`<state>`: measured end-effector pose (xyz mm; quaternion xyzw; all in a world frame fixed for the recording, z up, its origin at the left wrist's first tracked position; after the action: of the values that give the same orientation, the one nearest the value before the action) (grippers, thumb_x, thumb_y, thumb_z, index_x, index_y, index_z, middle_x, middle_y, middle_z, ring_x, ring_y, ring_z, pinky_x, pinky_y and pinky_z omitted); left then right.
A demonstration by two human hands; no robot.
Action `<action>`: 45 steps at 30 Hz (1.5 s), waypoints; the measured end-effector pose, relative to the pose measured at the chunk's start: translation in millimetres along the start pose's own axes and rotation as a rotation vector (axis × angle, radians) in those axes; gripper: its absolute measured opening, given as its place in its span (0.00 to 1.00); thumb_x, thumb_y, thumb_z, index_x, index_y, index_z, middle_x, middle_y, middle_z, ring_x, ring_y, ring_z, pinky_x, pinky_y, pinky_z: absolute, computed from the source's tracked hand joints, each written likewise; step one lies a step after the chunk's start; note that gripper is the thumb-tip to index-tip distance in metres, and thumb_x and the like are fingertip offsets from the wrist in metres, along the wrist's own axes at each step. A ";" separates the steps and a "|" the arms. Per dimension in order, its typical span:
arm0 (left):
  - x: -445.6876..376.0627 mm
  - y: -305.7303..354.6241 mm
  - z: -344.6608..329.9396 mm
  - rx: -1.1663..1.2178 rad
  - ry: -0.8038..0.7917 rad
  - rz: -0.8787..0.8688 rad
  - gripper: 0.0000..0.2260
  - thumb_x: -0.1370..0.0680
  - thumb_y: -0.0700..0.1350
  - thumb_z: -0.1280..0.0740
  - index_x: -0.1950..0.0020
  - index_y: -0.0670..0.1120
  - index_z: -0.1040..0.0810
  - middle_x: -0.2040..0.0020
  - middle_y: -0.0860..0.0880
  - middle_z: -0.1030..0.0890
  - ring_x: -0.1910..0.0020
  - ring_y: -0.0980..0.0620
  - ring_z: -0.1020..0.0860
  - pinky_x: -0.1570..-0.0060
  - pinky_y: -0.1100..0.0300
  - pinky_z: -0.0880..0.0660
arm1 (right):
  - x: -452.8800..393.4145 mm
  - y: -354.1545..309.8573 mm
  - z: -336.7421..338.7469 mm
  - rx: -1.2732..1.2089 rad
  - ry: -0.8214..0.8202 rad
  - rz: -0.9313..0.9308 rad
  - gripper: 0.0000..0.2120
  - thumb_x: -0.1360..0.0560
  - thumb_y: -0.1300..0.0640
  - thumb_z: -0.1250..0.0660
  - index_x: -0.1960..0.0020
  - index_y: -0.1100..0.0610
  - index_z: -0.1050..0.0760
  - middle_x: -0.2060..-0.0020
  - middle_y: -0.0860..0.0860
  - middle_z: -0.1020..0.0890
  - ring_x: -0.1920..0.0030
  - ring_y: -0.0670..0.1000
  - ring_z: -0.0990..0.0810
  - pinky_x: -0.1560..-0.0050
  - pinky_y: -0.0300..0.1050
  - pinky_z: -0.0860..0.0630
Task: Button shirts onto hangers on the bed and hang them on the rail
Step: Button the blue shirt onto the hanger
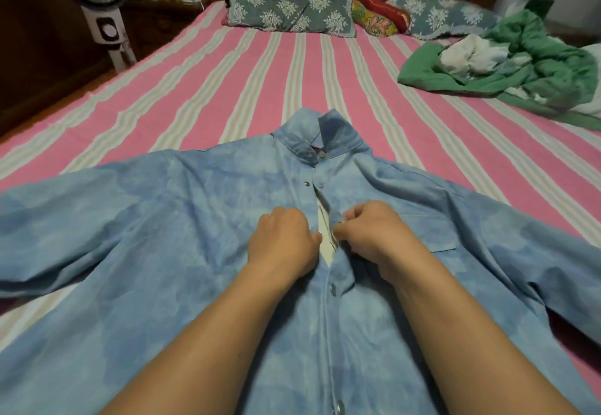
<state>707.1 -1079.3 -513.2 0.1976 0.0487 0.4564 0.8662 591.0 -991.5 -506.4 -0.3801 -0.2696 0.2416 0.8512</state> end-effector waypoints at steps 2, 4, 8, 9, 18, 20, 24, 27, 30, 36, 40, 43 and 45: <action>2.4 2.1 5.3 0.063 0.080 -0.038 0.10 0.20 0.49 0.36 0.50 0.42 0.23 0.44 0.39 0.23 0.43 0.36 0.25 0.52 0.51 0.31 | 4.3 0.1 -5.1 0.021 -0.056 0.001 0.08 0.33 0.65 0.31 0.65 0.53 0.25 0.71 0.53 0.26 0.68 0.51 0.30 0.65 0.44 0.34; 6.3 9.8 13.8 0.082 0.237 -0.153 0.05 0.21 0.44 0.35 0.56 0.45 0.27 0.49 0.40 0.25 0.48 0.37 0.27 0.54 0.50 0.33 | 6.2 -0.5 -5.1 0.002 -0.018 -0.001 0.10 0.32 0.66 0.33 0.67 0.53 0.28 0.72 0.52 0.28 0.69 0.52 0.32 0.68 0.42 0.36; 9.2 23.4 18.0 0.128 0.288 -0.385 0.05 0.23 0.43 0.33 0.57 0.47 0.28 0.52 0.45 0.25 0.51 0.40 0.27 0.55 0.48 0.29 | 6.6 -2.2 -3.6 -0.037 0.079 0.012 0.15 0.30 0.61 0.34 0.71 0.54 0.36 0.75 0.50 0.31 0.69 0.54 0.33 0.69 0.44 0.39; 8.9 22.2 13.9 0.128 0.210 -0.370 0.02 0.22 0.44 0.35 0.53 0.47 0.28 0.51 0.45 0.23 0.50 0.40 0.25 0.55 0.48 0.29 | 7.0 -2.5 -3.0 -0.030 0.086 0.019 0.15 0.28 0.59 0.34 0.71 0.54 0.36 0.74 0.50 0.31 0.68 0.54 0.32 0.68 0.45 0.37; 2.2 -2.4 10.5 -0.202 -0.023 0.029 0.20 0.19 0.61 0.37 0.40 0.45 0.24 0.38 0.44 0.21 0.40 0.40 0.22 0.51 0.51 0.31 | 5.2 2.5 0.4 -0.110 0.052 -0.032 0.10 0.31 0.64 0.35 0.68 0.53 0.31 0.72 0.52 0.32 0.68 0.52 0.34 0.67 0.45 0.37; 1.2 -1.4 7.8 -0.175 -0.078 0.032 0.16 0.17 0.58 0.37 0.42 0.46 0.23 0.39 0.44 0.20 0.41 0.40 0.22 0.53 0.53 0.32 | 4.8 3.6 0.0 -0.167 0.028 -0.050 0.04 0.31 0.65 0.31 0.63 0.59 0.23 0.66 0.52 0.25 0.65 0.51 0.27 0.64 0.46 0.30; 1.7 -1.4 10.8 -0.061 0.003 0.010 0.12 0.17 0.52 0.38 0.44 0.44 0.24 0.40 0.41 0.22 0.42 0.39 0.24 0.53 0.53 0.31 | 2.3 7.8 -1.1 -0.222 0.005 -0.082 0.08 0.31 0.66 0.25 0.53 0.58 0.18 0.55 0.54 0.15 0.54 0.54 0.16 0.52 0.49 0.18; 9.6 5.5 27.4 0.129 0.222 -0.058 0.08 0.18 0.48 0.39 0.50 0.44 0.27 0.49 0.43 0.22 0.52 0.40 0.26 0.59 0.52 0.36 | 2.3 8.4 -2.6 -0.239 0.039 -0.062 0.06 0.31 0.63 0.24 0.56 0.57 0.19 0.58 0.54 0.15 0.58 0.54 0.17 0.53 0.49 0.19; 11.3 6.5 37.2 0.438 0.334 -0.072 0.08 0.20 0.47 0.33 0.55 0.46 0.28 0.61 0.49 0.22 0.60 0.46 0.27 0.63 0.51 0.36 | 9.6 2.5 13.5 0.142 0.229 0.054 0.07 0.28 0.55 0.28 0.61 0.57 0.22 0.61 0.52 0.17 0.57 0.58 0.20 0.61 0.48 0.26; 7.3 -5.1 40.3 1.049 0.310 0.095 0.10 0.29 0.41 0.20 0.54 0.48 0.20 0.66 0.52 0.20 0.67 0.55 0.22 0.61 0.58 0.23 | 26.8 -13.0 28.3 0.201 0.346 0.168 0.18 0.23 0.48 0.32 0.66 0.57 0.28 0.68 0.50 0.22 0.60 0.57 0.23 0.63 0.47 0.35; 7.8 -7.1 23.2 1.151 0.170 0.206 0.11 0.30 0.34 0.23 0.57 0.46 0.21 0.61 0.45 0.17 0.69 0.53 0.23 0.66 0.61 0.29 | 44.5 -30.7 18.6 0.005 0.488 0.382 0.08 0.22 0.51 0.31 0.59 0.52 0.22 0.63 0.45 0.19 0.57 0.49 0.23 0.58 0.44 0.37; 7.6 -8.8 17.8 1.143 0.140 0.241 0.10 0.30 0.34 0.24 0.58 0.46 0.22 0.65 0.46 0.19 0.73 0.54 0.26 0.70 0.63 0.32 | 37.6 -24.2 2.3 0.058 0.412 0.402 0.06 0.23 0.52 0.30 0.57 0.51 0.19 0.60 0.46 0.16 0.55 0.50 0.20 0.56 0.45 0.31; 6.5 -9.5 16.0 1.140 0.131 0.247 0.11 0.30 0.34 0.24 0.60 0.46 0.23 0.67 0.47 0.22 0.73 0.53 0.27 0.71 0.62 0.33 | 31.8 -21.2 -3.4 0.106 0.366 0.373 0.05 0.23 0.52 0.30 0.56 0.51 0.17 0.59 0.46 0.15 0.54 0.51 0.19 0.55 0.45 0.28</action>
<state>722.5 -1083.6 -501.6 0.6079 0.3163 0.4670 0.5589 621.1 -986.3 -483.1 -0.4153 -0.0236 0.3354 0.8453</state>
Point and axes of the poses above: each hand's wrist, its own x-axis away from the middle knuckle, its own z-axis out of the back of the hand, y = z × x, the point moved 5 cm from there along -x, towards the middle knuckle
